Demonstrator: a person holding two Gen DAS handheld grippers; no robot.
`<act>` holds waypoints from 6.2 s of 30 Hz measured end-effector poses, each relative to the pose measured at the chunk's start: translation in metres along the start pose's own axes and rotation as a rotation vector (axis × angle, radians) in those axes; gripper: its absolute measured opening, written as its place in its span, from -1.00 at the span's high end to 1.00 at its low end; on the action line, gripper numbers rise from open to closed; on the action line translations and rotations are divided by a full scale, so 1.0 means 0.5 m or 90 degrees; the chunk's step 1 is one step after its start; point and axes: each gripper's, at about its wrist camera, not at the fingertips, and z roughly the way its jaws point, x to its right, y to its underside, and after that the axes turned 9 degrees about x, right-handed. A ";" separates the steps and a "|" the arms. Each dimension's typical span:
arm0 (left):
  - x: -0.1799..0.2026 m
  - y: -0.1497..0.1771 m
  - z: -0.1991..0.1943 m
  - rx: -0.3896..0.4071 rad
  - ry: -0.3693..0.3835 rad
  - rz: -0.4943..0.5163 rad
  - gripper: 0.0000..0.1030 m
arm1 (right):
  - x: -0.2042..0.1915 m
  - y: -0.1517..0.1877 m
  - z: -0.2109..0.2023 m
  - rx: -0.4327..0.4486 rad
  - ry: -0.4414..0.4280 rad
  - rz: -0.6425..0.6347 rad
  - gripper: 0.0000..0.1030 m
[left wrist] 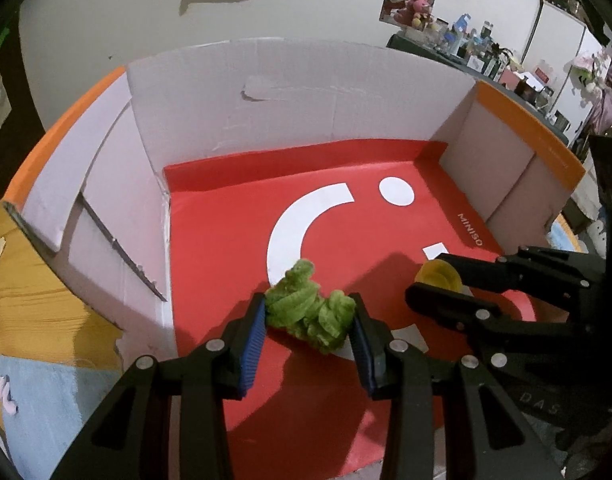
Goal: Organize objects
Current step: 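Lower the green bundle and yellow cap onto the red floor and open both tools, then withdraw both open tools from the box back toward the remaining items, then grasp the clear plastic box with the left tool while the right tool grasps another green bundle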
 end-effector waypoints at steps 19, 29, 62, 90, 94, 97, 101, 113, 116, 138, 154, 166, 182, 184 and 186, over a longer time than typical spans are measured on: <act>-0.006 0.003 0.006 -0.011 -0.004 -0.011 0.15 | 0.002 -0.002 -0.008 -0.008 0.041 0.009 0.42; -0.002 0.003 -0.012 0.001 -0.001 -0.006 0.06 | 0.001 -0.003 -0.025 0.014 0.041 0.016 0.04; -0.013 0.042 -0.130 0.089 -0.029 -0.031 -0.51 | -0.045 0.020 -0.148 0.116 0.025 0.019 -0.36; 0.033 0.120 -0.207 0.136 -0.050 -0.009 -1.00 | -0.095 0.091 -0.228 0.185 0.045 0.021 -0.86; 0.037 0.133 -0.213 0.137 -0.057 -0.007 -1.00 | -0.093 0.110 -0.234 0.188 0.051 0.028 -0.87; 0.037 0.137 -0.216 0.138 -0.056 -0.008 -1.00 | -0.093 0.121 -0.238 0.187 0.060 0.029 -0.87; 0.039 0.151 -0.221 0.136 -0.049 -0.013 -1.00 | -0.094 0.135 -0.249 0.193 0.061 0.033 -0.87; 0.051 0.189 -0.244 0.129 -0.042 -0.012 -1.00 | -0.114 0.170 -0.259 0.185 0.065 0.021 -0.87; 0.055 0.198 -0.246 0.127 -0.043 -0.008 -1.00 | -0.115 0.180 -0.260 0.183 0.068 0.021 -0.87; 0.064 0.247 -0.257 0.110 -0.017 0.008 -0.44 | -0.134 0.231 -0.258 0.163 0.083 0.001 -0.26; 0.068 0.285 -0.246 0.076 0.013 0.013 -0.15 | -0.123 0.244 -0.231 0.132 0.074 0.021 0.08; 0.071 0.298 -0.231 0.063 0.018 0.016 0.20 | -0.119 0.244 -0.198 0.111 0.058 0.031 0.13; 0.073 0.288 -0.245 0.081 0.025 0.015 0.21 | -0.112 0.241 -0.196 0.112 0.030 0.052 0.38; 0.072 0.283 -0.248 0.084 0.024 0.012 0.21 | -0.115 0.238 -0.201 0.117 0.028 0.050 0.38; 0.070 0.279 -0.252 0.089 0.024 0.010 0.21 | -0.118 0.235 -0.206 0.121 0.025 0.047 0.38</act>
